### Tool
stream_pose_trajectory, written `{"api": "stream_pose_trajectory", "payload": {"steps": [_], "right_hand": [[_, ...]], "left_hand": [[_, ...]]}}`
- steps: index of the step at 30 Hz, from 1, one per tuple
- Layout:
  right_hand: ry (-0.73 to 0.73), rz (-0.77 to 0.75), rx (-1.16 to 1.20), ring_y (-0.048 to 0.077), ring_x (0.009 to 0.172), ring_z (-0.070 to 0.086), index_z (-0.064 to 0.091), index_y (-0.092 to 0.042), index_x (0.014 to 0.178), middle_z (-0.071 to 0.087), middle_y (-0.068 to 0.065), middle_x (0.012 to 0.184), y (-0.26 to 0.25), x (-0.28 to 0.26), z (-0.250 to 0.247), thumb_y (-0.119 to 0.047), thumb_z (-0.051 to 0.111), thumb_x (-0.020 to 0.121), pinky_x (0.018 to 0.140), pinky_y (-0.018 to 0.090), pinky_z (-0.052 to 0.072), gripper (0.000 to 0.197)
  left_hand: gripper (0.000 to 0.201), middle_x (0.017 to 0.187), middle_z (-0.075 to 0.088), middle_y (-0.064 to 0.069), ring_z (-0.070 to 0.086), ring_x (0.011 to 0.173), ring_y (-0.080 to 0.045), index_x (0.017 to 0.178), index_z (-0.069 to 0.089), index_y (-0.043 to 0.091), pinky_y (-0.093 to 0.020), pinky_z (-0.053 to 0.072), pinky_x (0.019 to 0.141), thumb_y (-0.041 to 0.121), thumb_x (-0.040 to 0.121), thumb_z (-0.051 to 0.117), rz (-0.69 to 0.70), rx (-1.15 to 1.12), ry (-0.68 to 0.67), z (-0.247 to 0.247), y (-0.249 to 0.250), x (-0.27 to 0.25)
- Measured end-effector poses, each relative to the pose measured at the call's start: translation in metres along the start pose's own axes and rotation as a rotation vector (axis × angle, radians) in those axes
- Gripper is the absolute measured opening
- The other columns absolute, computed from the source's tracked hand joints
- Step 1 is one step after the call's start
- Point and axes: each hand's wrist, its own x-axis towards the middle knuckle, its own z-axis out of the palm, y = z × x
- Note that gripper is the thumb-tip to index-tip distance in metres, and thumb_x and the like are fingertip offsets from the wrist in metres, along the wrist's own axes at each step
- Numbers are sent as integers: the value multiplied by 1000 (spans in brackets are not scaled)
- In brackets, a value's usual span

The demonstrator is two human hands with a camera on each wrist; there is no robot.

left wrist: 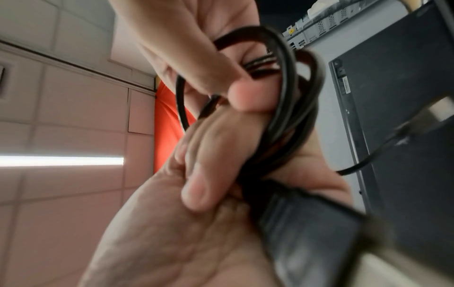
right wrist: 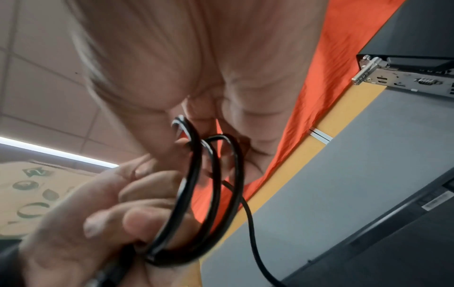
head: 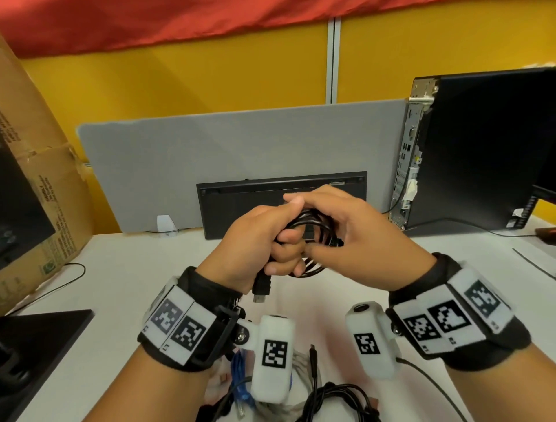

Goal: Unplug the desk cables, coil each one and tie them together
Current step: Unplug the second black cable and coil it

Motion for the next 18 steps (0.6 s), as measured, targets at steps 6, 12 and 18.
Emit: {"api": "stream_pose_trajectory", "payload": {"steps": [6,12,18], "right_hand": [[155,31,-227,2,70,46,61,-21,79,47,-9,76,5,3,11,9,56,75,63,9,33,31],[202,51,-345,9,69,44,66,-10,83,51,-1,80,11,5,15,7,60,76,62,8,32,20],[252,-59,-316,10,65,44,63,-10,71,52,0,76,8,5,16,4,67,75,61,13,35,15]], "left_hand": [[62,45,26,1,32,41,-19,50,33,17,-26,49,65,58,96,34,-19,302,86,7,-3,4],[67,43,32,3,36,41,-14,46,33,18,-17,40,48,65,93,30,-53,383,295,14,-7,7],[44,44,47,1,42,39,-13,62,51,10,-26,40,48,31,99,41,50,135,537,12,-11,11]]}}
